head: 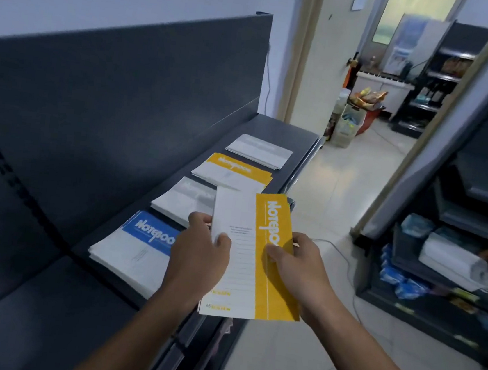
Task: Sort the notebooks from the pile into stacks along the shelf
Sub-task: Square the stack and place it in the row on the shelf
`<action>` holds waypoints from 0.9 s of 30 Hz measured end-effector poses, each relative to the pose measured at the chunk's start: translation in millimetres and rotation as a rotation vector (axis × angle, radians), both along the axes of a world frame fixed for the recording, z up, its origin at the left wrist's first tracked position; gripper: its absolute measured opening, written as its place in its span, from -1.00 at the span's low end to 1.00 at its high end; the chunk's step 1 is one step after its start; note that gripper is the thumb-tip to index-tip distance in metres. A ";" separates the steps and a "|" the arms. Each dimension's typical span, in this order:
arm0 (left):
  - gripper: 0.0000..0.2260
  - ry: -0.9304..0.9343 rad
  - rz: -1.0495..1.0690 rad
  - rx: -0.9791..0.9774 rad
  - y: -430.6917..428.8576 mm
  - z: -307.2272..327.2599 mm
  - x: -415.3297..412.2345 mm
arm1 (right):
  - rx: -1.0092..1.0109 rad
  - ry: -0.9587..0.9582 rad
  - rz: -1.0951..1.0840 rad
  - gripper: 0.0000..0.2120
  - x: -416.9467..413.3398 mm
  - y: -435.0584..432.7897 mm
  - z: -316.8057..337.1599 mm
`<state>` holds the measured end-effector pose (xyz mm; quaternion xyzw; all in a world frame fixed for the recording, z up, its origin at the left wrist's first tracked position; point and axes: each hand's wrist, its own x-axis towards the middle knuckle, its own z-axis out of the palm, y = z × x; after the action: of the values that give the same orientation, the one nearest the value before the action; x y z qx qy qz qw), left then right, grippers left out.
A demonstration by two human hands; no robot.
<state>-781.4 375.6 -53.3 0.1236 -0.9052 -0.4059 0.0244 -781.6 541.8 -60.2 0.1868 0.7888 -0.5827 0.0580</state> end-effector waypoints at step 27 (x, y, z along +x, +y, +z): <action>-0.77 0.047 0.009 -0.030 224.6 -4.6 -332.3 | -0.003 -0.009 0.058 -0.90 -334.7 221.8 -3.5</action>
<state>-1113.7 600.2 -57.9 0.1177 -0.9097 -0.3951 0.0495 -1116.3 763.6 -63.7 0.1664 0.7927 -0.5812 0.0786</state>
